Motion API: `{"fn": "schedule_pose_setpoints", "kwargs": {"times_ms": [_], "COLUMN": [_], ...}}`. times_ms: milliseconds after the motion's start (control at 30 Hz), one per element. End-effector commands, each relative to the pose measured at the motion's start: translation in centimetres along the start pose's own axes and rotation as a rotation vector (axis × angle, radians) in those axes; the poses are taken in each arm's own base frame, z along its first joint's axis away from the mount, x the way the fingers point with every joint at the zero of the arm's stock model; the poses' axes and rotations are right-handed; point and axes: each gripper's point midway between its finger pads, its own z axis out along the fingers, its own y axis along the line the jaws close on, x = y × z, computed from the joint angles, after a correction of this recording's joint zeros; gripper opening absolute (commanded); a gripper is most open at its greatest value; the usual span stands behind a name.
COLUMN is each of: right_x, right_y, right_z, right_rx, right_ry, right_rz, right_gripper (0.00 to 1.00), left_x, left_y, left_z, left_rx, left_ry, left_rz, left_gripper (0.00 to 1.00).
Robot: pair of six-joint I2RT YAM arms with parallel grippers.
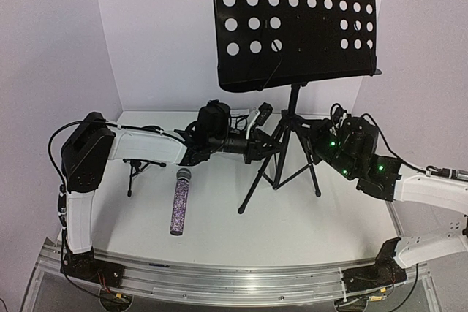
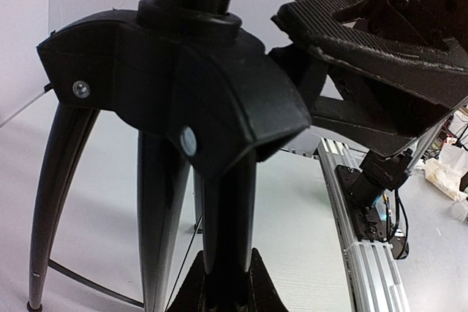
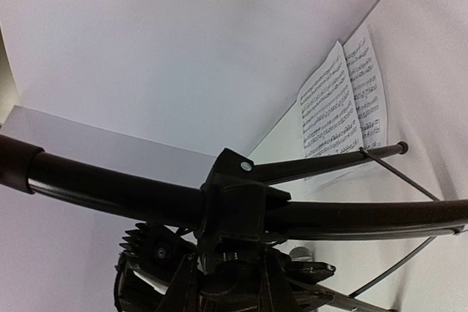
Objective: Pack up the instrument practice props
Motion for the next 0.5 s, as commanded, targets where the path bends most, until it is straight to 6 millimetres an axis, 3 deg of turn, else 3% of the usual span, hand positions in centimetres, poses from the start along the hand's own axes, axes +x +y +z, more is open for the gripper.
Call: {"fn": "schedule_pose_setpoints", "kwargs": {"times_ms": [0, 167, 300, 467], "right_x": [-1.6, -1.4, -0.7, -0.5], "right_y": [1.2, 1.1, 1.0, 0.9], "right_z": [-1.1, -1.4, -0.9, -0.1], "right_rx": [0.086, 0.151, 0.108, 0.098], "right_ry": [0.004, 0.12, 0.187, 0.22], "right_rz": [-0.329, -1.023, -1.445, -1.728], "right_gripper": [0.0, 0.0, 0.0, 0.0], "left_x": [-1.3, -1.5, -1.7, -1.8], "left_y": [-0.3, -0.2, -0.1, 0.2], "left_z": [0.3, 0.0, 0.0, -0.1], "left_rx": [0.025, 0.026, 0.022, 0.023], "left_ry": [-0.036, -0.036, -0.034, -0.029], "left_rz": [0.084, 0.088, 0.092, 0.088], "left_gripper": [0.0, 0.0, 0.0, 0.0]}}
